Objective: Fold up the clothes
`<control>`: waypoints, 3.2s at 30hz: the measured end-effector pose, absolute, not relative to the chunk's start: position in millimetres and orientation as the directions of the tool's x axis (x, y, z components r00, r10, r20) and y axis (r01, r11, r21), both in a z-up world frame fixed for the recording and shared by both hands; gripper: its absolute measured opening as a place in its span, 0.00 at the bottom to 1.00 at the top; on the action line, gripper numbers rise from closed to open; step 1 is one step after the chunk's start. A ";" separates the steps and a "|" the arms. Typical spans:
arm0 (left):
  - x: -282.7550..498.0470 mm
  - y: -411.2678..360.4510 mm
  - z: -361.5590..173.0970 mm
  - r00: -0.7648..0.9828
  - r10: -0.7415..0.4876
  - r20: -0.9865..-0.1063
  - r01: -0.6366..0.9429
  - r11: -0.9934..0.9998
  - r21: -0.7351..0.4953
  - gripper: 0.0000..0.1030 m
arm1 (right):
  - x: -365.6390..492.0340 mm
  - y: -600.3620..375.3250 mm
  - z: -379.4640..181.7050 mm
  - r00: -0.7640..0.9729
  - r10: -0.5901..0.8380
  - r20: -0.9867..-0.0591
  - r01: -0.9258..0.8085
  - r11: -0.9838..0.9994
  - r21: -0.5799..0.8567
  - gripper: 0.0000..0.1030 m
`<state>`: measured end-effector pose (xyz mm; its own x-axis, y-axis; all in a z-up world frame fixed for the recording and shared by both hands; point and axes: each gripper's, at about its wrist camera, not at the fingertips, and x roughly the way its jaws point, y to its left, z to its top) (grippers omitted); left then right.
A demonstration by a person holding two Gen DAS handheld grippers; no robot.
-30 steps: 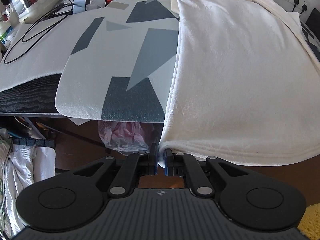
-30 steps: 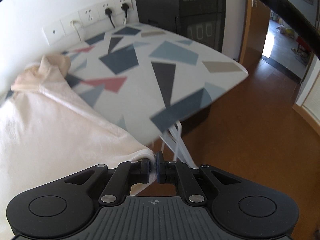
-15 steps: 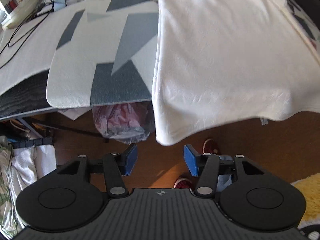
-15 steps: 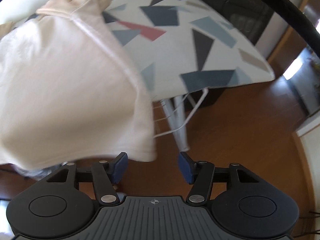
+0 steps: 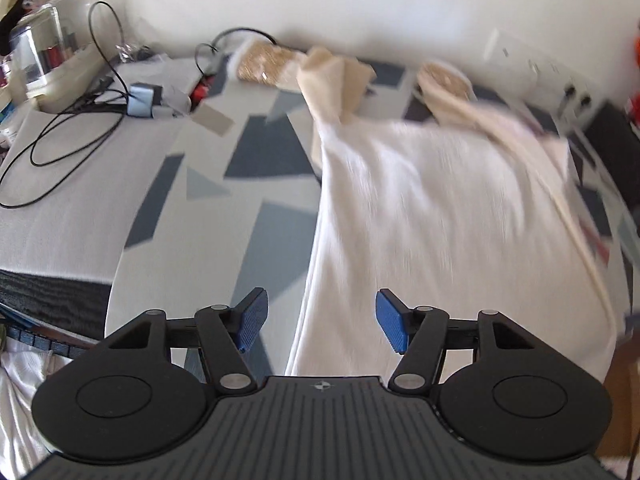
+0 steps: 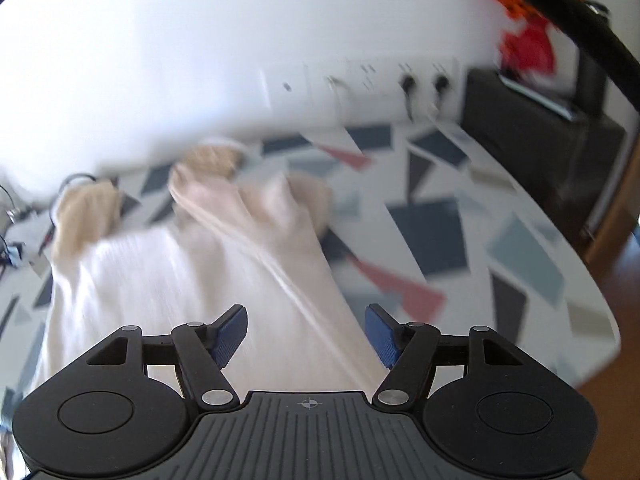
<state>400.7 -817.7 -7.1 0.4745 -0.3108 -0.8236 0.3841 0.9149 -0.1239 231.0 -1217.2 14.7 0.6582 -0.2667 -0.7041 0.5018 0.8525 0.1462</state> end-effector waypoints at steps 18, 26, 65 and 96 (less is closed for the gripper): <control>449.9 -852.0 -79.2 0.326 -0.052 -0.944 0.005 0.999 -0.054 0.77 | 474.8 -1263.1 -43.2 0.721 -0.050 -0.691 0.231 0.958 0.171 0.76; 440.2 -870.1 -94.5 0.266 0.001 -0.964 0.010 1.000 0.004 0.77 | 577.5 -1237.1 -97.1 0.623 -0.018 -0.782 0.157 0.982 0.102 0.75; 564.0 -893.8 -68.0 0.338 -0.169 -0.926 0.182 0.977 -0.112 0.96 | 416.4 -1320.7 -47.4 0.690 -0.143 -0.709 0.464 0.840 0.282 0.47; 593.7 -840.2 -38.7 0.442 -0.377 -0.814 0.084 0.921 -0.381 0.14 | 388.3 -1310.8 7.1 0.790 0.039 -0.612 0.307 0.839 0.449 0.15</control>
<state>593.7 -840.2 -38.7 0.4423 -0.3772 -0.8137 0.0836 0.9207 -0.3813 388.3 -1310.8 7.1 0.7899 0.0389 -0.6120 0.3066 0.8392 0.4491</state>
